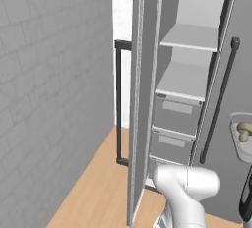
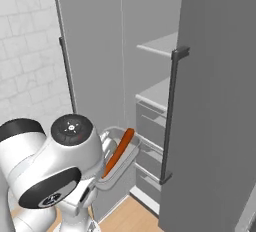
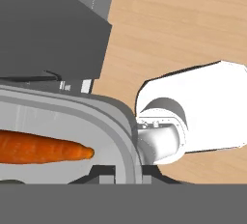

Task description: Take the meat container that has the chicken drumstick and place it on the second highest rack of the freezer. Then take the vegetable container that has the carrot and mushroom and place it on the highest rack of the freezer.

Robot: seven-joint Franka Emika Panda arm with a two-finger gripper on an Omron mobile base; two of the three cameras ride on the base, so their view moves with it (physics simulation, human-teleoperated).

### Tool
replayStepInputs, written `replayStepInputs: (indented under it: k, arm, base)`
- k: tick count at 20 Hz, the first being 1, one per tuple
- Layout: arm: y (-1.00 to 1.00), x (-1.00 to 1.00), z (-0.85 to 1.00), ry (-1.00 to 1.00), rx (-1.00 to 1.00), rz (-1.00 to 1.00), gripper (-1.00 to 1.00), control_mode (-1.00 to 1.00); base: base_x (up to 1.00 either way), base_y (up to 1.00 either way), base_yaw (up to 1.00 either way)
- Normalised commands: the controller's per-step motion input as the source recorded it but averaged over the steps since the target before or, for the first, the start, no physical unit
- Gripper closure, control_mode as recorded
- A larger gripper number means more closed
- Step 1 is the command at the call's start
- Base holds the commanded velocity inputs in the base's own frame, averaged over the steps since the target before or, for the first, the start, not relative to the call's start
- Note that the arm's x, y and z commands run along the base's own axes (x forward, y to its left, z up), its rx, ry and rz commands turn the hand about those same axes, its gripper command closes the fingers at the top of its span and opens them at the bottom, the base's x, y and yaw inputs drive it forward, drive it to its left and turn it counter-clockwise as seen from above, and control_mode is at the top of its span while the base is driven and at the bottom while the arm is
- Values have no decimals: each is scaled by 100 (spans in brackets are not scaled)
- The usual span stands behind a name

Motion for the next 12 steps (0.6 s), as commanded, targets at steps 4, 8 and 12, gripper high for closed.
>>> replayStepInputs:
  k: [4, 8, 12]
  arm:
    - [0, 0, 0, 0, 0, 0, 100, 100]
    - [0, 0, 0, 0, 0, 0, 100, 100]
    - [0, 0, 0, 0, 0, 0, 100, 100]
  base:
    - [8, 10, 0]
    - [12, -13, -4]
    - [54, -20, -7]
